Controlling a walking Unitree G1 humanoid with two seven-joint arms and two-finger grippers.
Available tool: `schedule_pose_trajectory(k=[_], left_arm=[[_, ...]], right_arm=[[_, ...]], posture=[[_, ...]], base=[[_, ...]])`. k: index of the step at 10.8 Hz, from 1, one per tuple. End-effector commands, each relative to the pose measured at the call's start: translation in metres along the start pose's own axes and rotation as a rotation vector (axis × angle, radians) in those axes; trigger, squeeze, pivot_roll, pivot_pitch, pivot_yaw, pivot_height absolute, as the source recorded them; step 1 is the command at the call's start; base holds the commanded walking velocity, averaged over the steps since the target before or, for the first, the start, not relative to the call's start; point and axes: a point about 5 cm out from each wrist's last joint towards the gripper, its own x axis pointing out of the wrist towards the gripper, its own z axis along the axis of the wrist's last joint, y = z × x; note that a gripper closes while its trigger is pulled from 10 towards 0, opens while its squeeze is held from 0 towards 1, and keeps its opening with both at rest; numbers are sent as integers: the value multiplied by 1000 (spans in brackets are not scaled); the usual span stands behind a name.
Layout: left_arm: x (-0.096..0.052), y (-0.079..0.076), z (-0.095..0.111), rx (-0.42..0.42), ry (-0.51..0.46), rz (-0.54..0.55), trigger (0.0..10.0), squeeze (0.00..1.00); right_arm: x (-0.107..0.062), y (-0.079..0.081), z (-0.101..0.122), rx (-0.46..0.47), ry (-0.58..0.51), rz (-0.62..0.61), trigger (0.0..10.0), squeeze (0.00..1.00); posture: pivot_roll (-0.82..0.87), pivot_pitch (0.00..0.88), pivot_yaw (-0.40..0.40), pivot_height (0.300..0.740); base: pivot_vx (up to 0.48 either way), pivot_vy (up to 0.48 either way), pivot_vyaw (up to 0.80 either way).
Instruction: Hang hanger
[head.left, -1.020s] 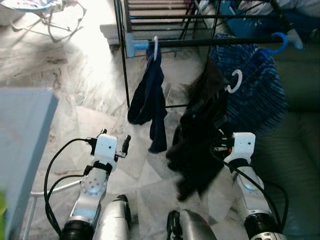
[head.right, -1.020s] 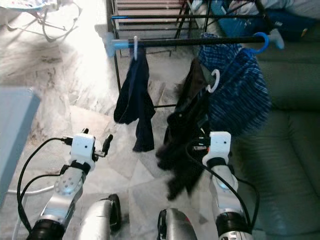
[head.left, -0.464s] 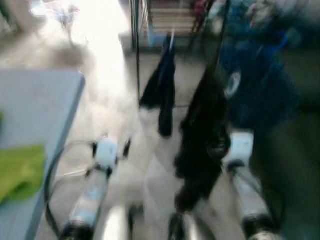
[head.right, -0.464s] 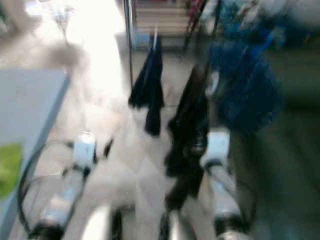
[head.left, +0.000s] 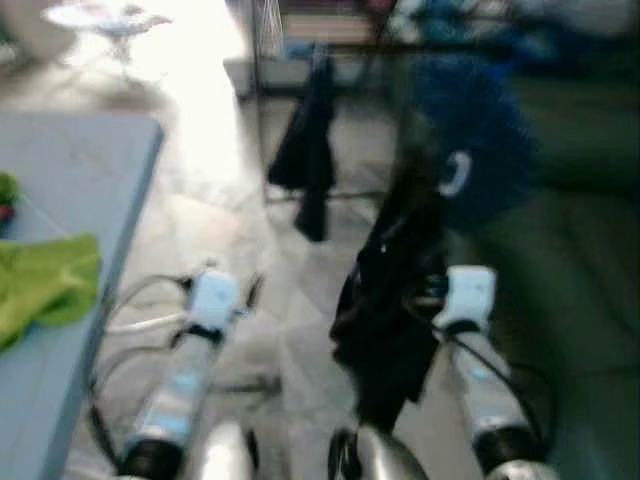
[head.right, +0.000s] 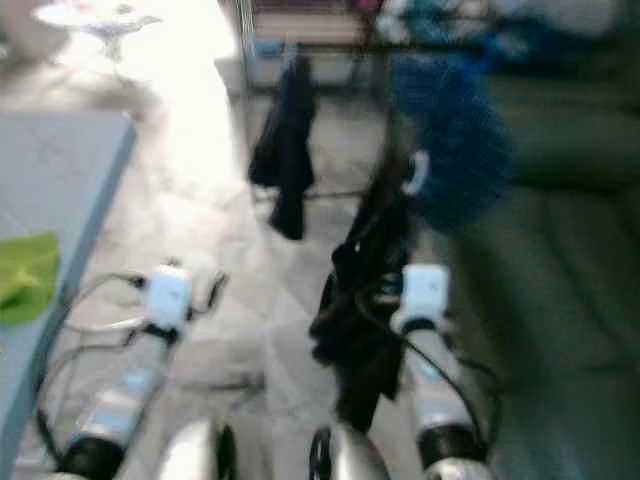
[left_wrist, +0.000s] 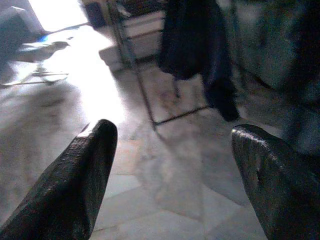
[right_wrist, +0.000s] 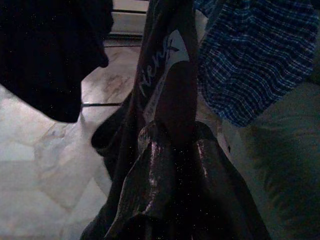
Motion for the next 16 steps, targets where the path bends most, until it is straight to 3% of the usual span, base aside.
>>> schedule_pose_trajectory(k=[1,6,8,11,12,16], left_arm=[[0,-6,1,-13,-9,-12,10000,0],[0,-8,1,-15,-7,-20,10000,0],[-2,-11,0,-22,-8,-24,10000,0],[-7,-6,-14,-51,97,-5,10000,0],[-9,-7,-15,-16,89,-7,10000,0],[-6,1,-11,-34,76,26,10000,0]], right_arm=[[5,-5,13,-24,-53,-4,10000,0],[6,-3,15,-14,-61,19,10000,0],[3,3,16,-25,-76,95,10000,0],[2,5,16,-15,-72,126,10000,0],[1,8,16,-18,-73,147,10000,0],[0,9,17,-15,-76,160,10000,0]], posture=[[54,98,-55,740],[51,104,-57,740],[49,108,-59,740],[53,118,-67,740],[52,118,-69,740],[49,124,-68,740]], base=[[0,-379,0],[0,-394,0],[0,0,800],[0,0,800],[0,0,800],[0,0,800]])
